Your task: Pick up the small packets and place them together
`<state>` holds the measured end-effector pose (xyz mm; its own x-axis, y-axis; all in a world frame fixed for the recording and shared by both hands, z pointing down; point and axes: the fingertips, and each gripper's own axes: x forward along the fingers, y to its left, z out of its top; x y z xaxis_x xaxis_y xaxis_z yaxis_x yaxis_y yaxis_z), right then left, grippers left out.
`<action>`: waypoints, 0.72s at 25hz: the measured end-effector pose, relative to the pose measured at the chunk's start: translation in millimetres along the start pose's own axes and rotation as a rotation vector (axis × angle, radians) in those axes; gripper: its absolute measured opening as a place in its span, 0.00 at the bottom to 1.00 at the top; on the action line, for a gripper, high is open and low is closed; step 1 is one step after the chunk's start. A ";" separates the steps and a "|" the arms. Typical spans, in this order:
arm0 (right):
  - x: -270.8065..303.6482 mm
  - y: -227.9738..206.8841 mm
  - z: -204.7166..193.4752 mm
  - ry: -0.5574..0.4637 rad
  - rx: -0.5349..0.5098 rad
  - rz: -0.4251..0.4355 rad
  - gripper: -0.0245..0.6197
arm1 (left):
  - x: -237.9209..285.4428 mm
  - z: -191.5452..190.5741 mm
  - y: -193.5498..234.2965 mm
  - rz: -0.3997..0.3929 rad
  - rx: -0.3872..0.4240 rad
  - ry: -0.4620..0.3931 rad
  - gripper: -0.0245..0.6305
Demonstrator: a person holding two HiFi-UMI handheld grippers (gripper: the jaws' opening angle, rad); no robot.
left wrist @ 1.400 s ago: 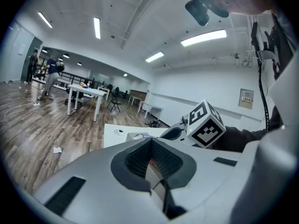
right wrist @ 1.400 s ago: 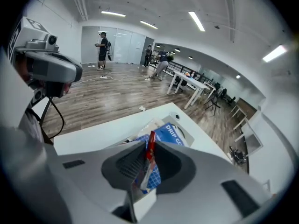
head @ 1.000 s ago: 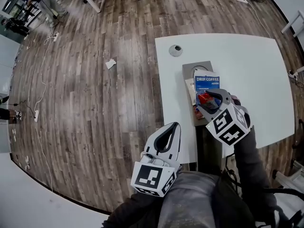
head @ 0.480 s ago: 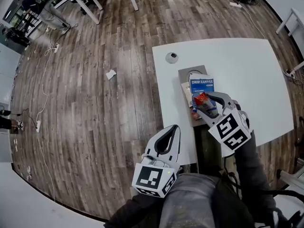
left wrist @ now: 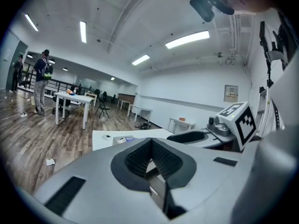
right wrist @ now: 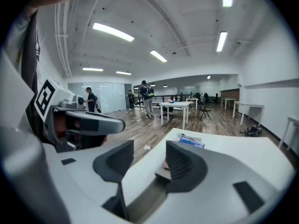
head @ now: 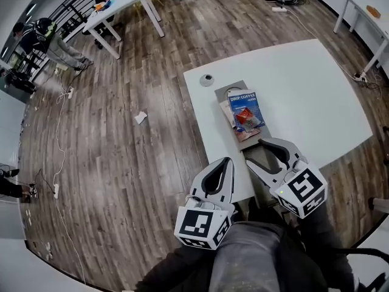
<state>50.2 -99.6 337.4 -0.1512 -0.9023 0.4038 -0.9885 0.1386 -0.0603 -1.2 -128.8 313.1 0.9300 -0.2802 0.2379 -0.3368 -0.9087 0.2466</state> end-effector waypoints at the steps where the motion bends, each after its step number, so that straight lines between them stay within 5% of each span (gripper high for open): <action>1: -7.0 6.9 1.9 -0.037 0.024 -0.005 0.38 | -1.9 5.3 -3.6 -0.007 0.015 -0.015 0.04; 4: -29.0 22.8 16.7 -0.161 0.077 -0.026 0.34 | -6.2 22.3 -14.6 -0.024 0.050 -0.067 0.04; 8: -59.9 36.6 35.4 -0.283 0.090 -0.083 0.08 | -14.5 32.4 -33.3 -0.041 0.062 -0.101 0.04; 18: -84.1 42.2 62.4 -0.400 0.095 -0.138 0.05 | -26.2 60.6 -49.0 -0.029 0.136 -0.170 0.04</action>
<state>21.1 -43.4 243.9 0.0125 -0.9995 0.0296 -0.9924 -0.0160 -0.1220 -0.2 -95.6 237.8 0.9542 -0.2913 0.0678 -0.2976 -0.9473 0.1189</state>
